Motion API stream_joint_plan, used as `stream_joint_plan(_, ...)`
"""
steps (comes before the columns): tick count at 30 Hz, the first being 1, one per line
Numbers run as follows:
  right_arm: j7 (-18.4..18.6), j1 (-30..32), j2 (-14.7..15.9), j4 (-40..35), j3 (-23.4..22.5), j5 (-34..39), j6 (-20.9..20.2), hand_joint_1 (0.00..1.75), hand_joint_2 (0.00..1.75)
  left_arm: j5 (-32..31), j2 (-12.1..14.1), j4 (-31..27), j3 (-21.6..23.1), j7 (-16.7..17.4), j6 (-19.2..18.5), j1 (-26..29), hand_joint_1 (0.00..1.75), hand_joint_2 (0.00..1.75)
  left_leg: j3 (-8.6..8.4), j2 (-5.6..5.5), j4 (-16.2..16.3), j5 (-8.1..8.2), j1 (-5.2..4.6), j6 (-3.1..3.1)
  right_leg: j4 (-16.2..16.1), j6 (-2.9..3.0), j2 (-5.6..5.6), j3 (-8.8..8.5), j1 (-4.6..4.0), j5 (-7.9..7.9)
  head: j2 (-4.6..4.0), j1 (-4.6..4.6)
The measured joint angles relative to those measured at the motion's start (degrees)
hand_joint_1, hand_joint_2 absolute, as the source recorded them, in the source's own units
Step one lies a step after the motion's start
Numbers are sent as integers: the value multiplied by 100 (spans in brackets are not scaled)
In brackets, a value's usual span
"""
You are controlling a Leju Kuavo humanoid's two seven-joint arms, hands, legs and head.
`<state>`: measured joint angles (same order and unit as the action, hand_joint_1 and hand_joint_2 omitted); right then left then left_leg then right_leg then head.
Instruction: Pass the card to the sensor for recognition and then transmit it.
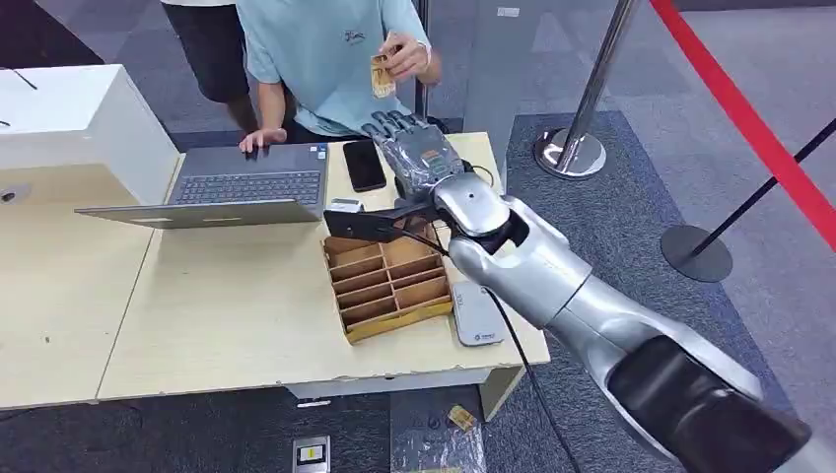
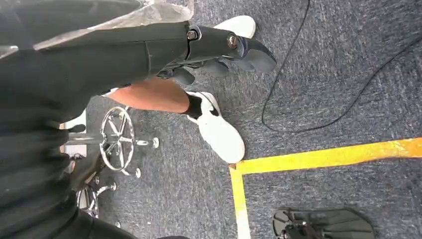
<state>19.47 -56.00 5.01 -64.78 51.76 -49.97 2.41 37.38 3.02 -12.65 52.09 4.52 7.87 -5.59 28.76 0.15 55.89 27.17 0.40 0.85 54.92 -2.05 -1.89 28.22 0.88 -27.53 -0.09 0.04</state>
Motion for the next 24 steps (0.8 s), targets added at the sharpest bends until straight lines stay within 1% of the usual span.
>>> stream_joint_plan(5,-88,-67,-20,159,4,77,-87,0,175,-50,6,0,31,29,-48,-4,0,175,2,-2,0,0,0,0,1,0,0,-1,0,0,0,0)
stream_joint_plan(12,-205,-371,-122,698,39,92,-72,0,175,-52,50,0,92,-46,-57,-20,0,175,2,-2,0,0,1,0,1,0,-1,-2,-1,0,0,0)
stream_joint_plan(24,-219,-327,-146,1095,101,147,-22,0,175,-7,52,0,96,-41,-57,-25,0,175,1,-1,0,0,1,0,-1,0,0,0,-1,0,0,0)
